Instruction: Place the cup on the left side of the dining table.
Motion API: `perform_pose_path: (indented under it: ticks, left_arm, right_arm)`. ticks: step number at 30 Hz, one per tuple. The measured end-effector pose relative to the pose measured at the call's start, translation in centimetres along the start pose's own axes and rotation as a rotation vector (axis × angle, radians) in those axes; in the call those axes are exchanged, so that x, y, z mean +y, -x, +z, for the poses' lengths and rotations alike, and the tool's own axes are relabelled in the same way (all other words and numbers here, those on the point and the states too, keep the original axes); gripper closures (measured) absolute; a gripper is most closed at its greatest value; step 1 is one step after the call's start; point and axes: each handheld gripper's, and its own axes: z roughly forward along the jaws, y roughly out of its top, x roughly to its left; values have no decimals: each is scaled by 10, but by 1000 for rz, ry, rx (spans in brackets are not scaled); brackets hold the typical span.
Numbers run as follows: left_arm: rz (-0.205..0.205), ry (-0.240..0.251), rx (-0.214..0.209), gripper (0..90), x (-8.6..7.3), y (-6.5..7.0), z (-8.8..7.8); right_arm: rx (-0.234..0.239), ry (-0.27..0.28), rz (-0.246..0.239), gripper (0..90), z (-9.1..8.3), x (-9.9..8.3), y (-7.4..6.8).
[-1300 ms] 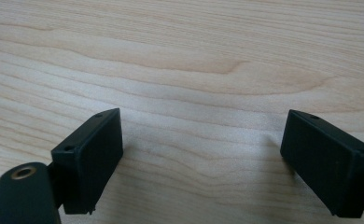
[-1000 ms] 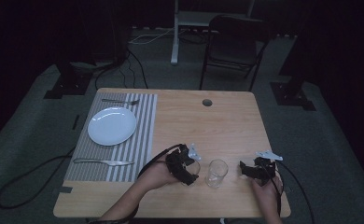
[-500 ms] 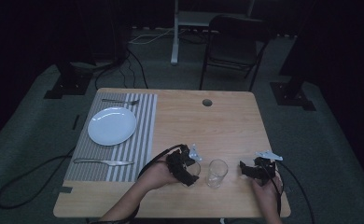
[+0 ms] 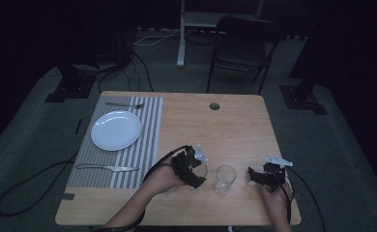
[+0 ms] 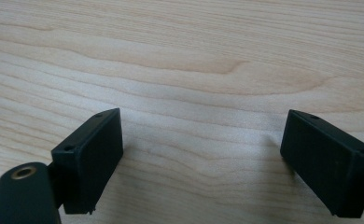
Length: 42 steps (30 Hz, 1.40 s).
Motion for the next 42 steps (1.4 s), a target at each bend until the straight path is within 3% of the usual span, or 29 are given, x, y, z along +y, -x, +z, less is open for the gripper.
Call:
perform_pose_path:
  ticks: [4,8,9,13,15,21,29,30,33,37,42]
  left_arm:
    - [-25,21,29,288,0,-8,-7]
    - [-39,29,32,288,1,-12,-11]
    - [-41,25,53,288,2,-15,-12]
    - [-112,52,41,288,2,-25,-13]
    - [-114,48,35,288,2,-28,-13]
    - [-111,21,89,288,2,-35,-13]
    - [-168,26,136,288,-10,-51,-18]
    - [-201,30,144,288,-13,-55,-21]
    - [-248,53,160,288,-20,-59,-28]
    - [-255,43,199,288,-29,-63,-35]
    - [-282,47,217,288,-41,-70,-44]
  right_arm:
    - [0,-1,2,126,0,0,0]
    - [0,-1,2,126,0,0,0]
    - [0,-1,1,126,0,0,0]
    - [0,-1,0,126,0,0,0]
    - [0,-2,0,126,0,0,0]
    - [0,-1,0,126,0,0,0]
    - [0,-1,0,126,0,0,0]
    - [-1,1,0,126,0,0,0]
    - [0,0,0,127,0,0,0]
    - [0,0,0,127,0,0,0]
    - [0,0,-1,127,0,0,0]
